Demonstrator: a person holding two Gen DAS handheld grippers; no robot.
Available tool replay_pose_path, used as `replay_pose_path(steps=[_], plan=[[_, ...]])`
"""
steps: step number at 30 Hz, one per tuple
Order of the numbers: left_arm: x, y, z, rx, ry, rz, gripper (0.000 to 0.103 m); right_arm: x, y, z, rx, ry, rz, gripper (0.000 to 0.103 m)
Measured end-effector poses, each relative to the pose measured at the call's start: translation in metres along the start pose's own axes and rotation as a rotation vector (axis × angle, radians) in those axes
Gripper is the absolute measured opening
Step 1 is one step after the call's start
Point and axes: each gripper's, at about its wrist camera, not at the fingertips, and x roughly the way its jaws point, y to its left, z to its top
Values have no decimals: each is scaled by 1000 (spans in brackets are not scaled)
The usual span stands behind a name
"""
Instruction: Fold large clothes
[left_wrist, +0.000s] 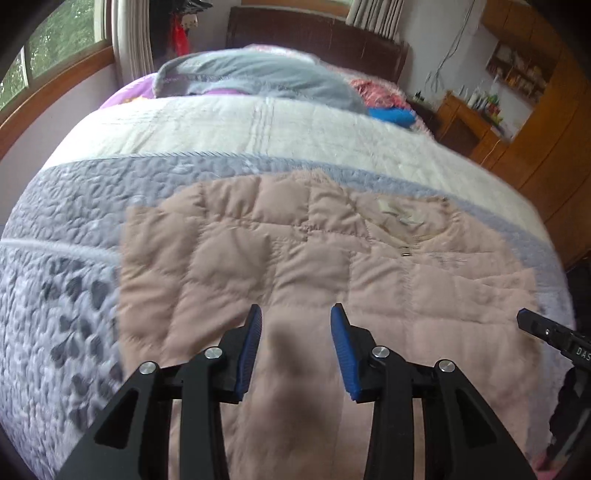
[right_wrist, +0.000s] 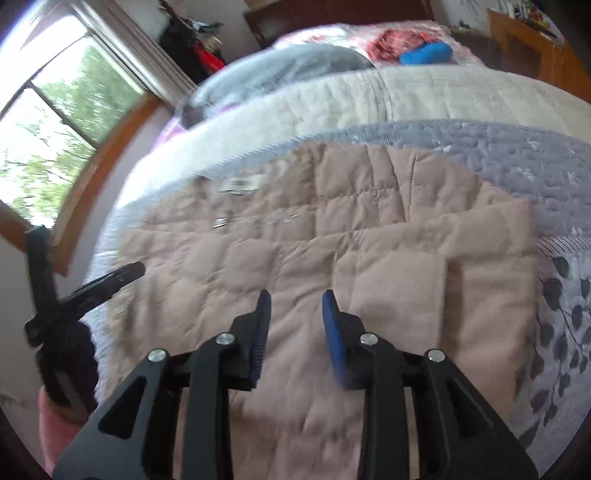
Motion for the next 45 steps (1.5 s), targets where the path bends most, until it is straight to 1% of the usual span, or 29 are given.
replay_pose_path(steps=[2,3,4,5,6,7,8,11,12,14,17,19,21,24,27,28,29,31,32,33,34,35,36,37,38,39,40,42,45], plan=[[-39,12,-23,36,-38,15,41,-37,0,-25,-32,-27,20,35],[-54,18,-35,45,-51,11,44,-57,-3,-44,-57,-39,12,39],[-70,27,-49,49,-58,-7,51,-68,-4,-56,-73,-49,4,41],[-84,36,-66,44,-58,-12,53,-87,-8,-78,-96,-66,-5,45],[-98,47,-85,34,-52,-3,57,-103,-11,-101,-118,-75,-16,48],[-110,57,-104,23,-51,1,59,-111,-11,-117,-128,-76,-25,50],[-123,67,-127,14,-50,7,60,-123,-14,-140,-134,-76,-38,52],[-152,87,-185,-6,-45,38,64,-148,-24,-199,-134,-61,-26,57],[-157,92,-201,-12,-41,42,65,-151,-26,-212,-131,-58,-19,61],[-169,102,-237,-24,-32,39,66,-160,-28,-243,-115,-53,-7,65],[-178,113,-278,-59,-21,16,69,-162,-33,-278,-92,-39,-5,67],[-181,116,-299,-85,-10,-8,69,-162,-39,-301,-70,-15,5,67],[-181,117,-317,-101,-9,-53,69,-158,-43,-315,-46,1,19,67],[-178,119,-331,-117,-12,-77,69,-158,-50,-337,-14,16,32,67],[-170,120,-336,-142,4,-137,69,-156,-54,-349,-4,24,21,67],[-169,119,-337,-146,7,-143,69,-155,-54,-351,-3,21,20,67],[-166,118,-337,-145,8,-145,69,-154,-54,-354,-4,21,20,67],[-162,115,-337,-140,14,-145,68,-151,-52,-356,-15,19,8,62],[-160,114,-338,-141,17,-146,68,-150,-49,-356,-33,14,-8,57],[-160,113,-338,-142,17,-149,67,-149,-47,-357,-51,11,-16,48],[-160,112,-339,-143,14,-146,62,-148,-43,-358,-69,16,-13,43],[-160,112,-340,-142,13,-133,54,-146,-41,-358,-74,21,-7,32],[-160,112,-340,-145,14,-124,41,-145,-39,-359,-84,25,-7,24],[-159,114,-341,-155,12,-135,28,-144,-37,-359,-93,26,-10,22],[-160,116,-342,-172,11,-170,20,-145,-34,-359,-106,22,-19,15],[-161,116,-342,-184,8,-186,16,-146,-31,-359,-112,15,-24,13],[-165,115,-343,-185,-7,-184,14,-149,-29,-358,-116,6,-27,12],[-178,110,-344,-157,-51,-169,13,-158,-25,-358,-128,-17,-33,10],[-198,101,-348,-119,-93,-160,12,-176,-18,-362,-150,-54,-36,9]])
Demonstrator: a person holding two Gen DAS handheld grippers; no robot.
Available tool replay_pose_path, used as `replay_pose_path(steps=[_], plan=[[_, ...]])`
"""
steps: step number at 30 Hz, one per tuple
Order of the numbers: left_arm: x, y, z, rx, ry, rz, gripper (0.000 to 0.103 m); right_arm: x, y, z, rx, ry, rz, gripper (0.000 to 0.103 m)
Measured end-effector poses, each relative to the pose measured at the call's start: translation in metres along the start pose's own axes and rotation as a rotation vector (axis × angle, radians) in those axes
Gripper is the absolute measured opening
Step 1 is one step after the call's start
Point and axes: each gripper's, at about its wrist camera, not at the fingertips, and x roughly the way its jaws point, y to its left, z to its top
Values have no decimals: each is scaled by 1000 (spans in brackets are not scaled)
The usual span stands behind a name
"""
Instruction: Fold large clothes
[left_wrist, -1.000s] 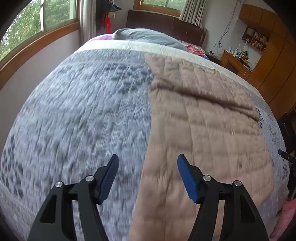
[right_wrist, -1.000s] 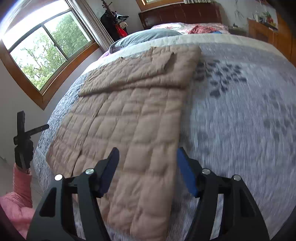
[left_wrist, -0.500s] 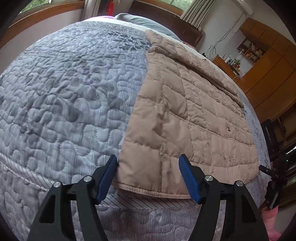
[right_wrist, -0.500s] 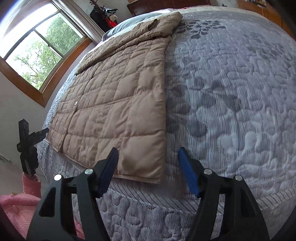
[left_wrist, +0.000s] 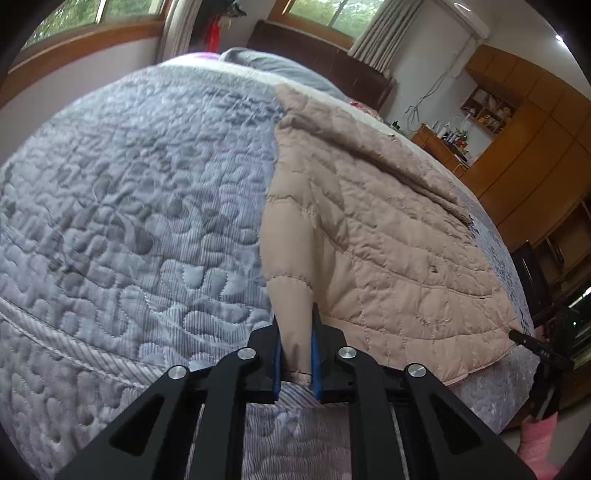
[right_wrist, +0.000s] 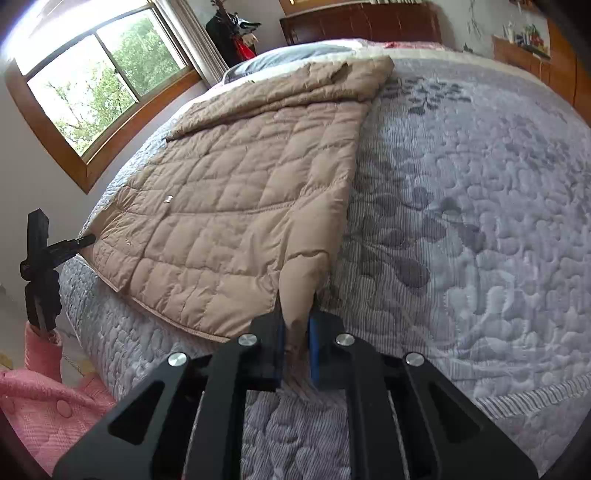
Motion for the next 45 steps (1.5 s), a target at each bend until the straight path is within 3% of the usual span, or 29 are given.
replay_pose_path(steps=[10,15,18,24,27,34,45], plan=[[-43,-14,-39,82,-10,4,12,-35,4,-36,-21,-31,12,9],[-17,2,-58,75,47,46,12,-5,-3,-57,5,46,-25,9],[2,15,-62,26,78,29,12,4,-9,-55,37,51,2,8],[-22,9,-48,41,18,-15,12,-15,-8,-42,50,-2,32,7],[-42,-5,-31,70,-38,-54,12,-34,-4,-28,43,-59,54,7],[-57,-40,40,170,-131,-43,12,-66,7,31,-36,-143,29,7],[-10,-67,183,195,-208,-17,12,-53,-22,179,-20,-158,20,7]])
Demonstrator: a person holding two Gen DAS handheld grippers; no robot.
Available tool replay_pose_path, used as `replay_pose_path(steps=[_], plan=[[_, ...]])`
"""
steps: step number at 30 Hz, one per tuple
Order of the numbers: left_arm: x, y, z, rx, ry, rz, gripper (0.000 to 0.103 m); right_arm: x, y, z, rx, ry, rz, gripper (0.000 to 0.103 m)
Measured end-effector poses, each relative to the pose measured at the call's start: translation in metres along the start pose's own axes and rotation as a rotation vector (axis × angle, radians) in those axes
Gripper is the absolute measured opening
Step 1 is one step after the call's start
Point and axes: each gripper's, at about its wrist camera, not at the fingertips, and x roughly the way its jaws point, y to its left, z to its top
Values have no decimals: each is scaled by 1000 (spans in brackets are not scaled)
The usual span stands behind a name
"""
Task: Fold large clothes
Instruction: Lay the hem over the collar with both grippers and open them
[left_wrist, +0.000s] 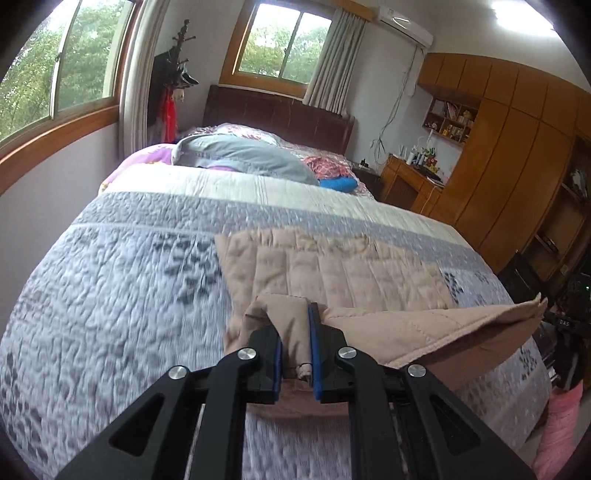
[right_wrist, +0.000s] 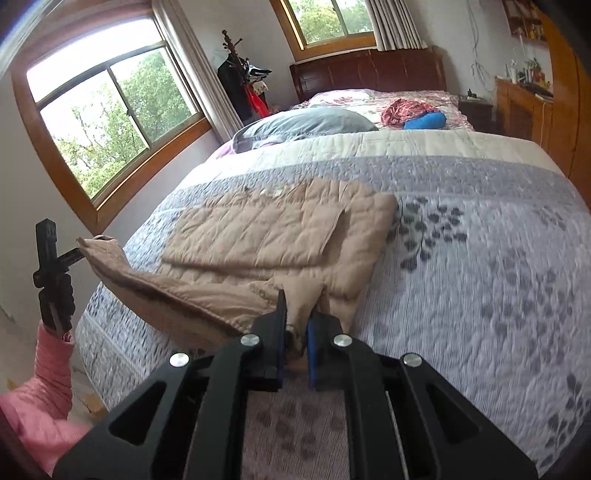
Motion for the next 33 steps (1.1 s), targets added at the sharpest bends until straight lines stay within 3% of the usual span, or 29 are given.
replay_pose_path(steps=[7,12,20,28,31,32,33], plan=[[87,19,55,-57,36,37,12,61,-40,78,90,58,-2,7],[163,43,78,-105,105,75,12,118,-71,110,158,134,-15,8],[253,74,80,-185,244,91,13,201,-115,129,271,247,-44,8],[279,86,82,-236,303,82,17,227,-131,132,335,273,-43,13],[270,92,86,-295,303,18,26,221,-137,130,378,260,-9,24],[263,96,86,-325,296,-16,29,217,-138,129,385,250,-4,40],[258,99,87,-345,291,-34,34,211,-139,129,386,231,-24,68]])
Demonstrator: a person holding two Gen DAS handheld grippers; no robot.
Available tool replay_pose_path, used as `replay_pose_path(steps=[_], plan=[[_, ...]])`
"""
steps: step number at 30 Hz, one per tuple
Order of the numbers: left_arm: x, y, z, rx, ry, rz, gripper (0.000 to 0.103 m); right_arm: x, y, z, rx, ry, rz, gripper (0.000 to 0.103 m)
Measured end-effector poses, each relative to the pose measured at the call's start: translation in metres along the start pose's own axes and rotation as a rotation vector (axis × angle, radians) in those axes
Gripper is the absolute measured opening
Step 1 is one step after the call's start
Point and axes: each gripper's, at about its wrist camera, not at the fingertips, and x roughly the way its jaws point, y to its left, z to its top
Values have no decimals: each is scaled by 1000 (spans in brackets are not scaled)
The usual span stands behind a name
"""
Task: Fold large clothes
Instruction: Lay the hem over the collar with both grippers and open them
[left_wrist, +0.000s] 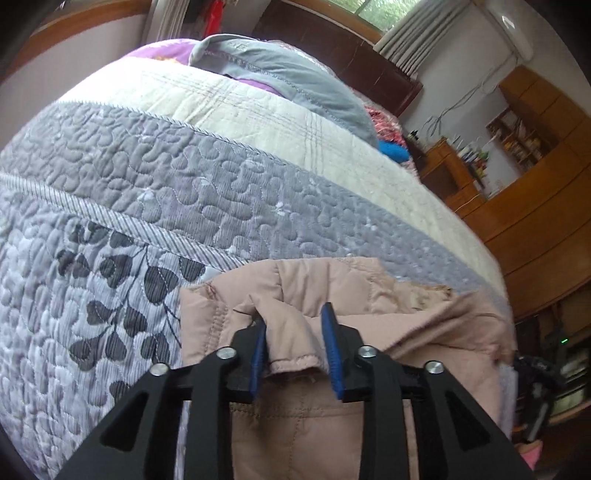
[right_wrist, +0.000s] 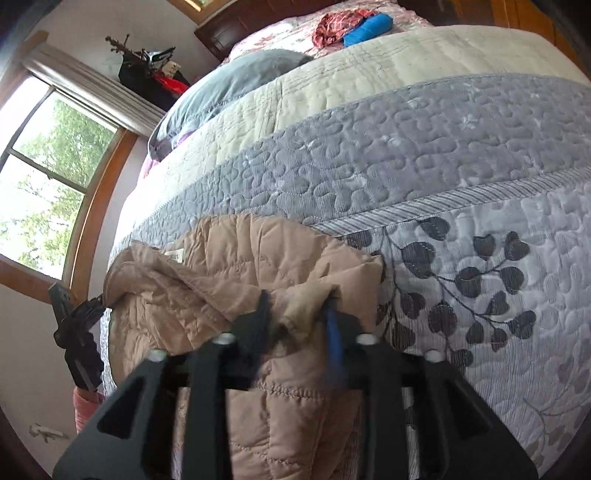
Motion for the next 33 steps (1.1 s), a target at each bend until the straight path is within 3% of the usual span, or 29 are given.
replay_pose_path(steps=[1,2,5,11,14,15,18,20,23,25,30,33], plan=[[-7,3,-1,-15,-5,-16,39,-9,0,-2,-12,-43,-41,70],[-14,3,-2,-21,-13,-22,41,-14,0,-5,-30,-60,-49,65],[-39,3,-13,20,-49,-7,44,-21,-3,-21,-38,-27,24,55],[-55,-11,-80,195,-11,106,49,-18,12,-81,-136,23,75,55],[-52,-19,-115,246,-11,130,49,-15,24,-103,-187,13,39,42],[-51,-20,-122,255,-24,148,45,-13,27,-108,-201,12,12,34],[-51,-26,-132,257,-52,157,20,-10,35,-113,-229,0,-30,11],[-56,-31,-129,231,-82,144,12,-14,40,-113,-231,-27,-20,8],[-75,-44,-121,258,-180,130,11,-30,49,-105,-250,-93,-16,7],[-75,-49,-117,274,-191,148,11,-31,48,-100,-241,-104,-24,7],[-37,-22,-117,214,-78,159,12,6,30,-87,-174,-15,-40,8],[-21,-11,-126,221,-60,148,17,27,21,-91,-162,18,-35,10]])
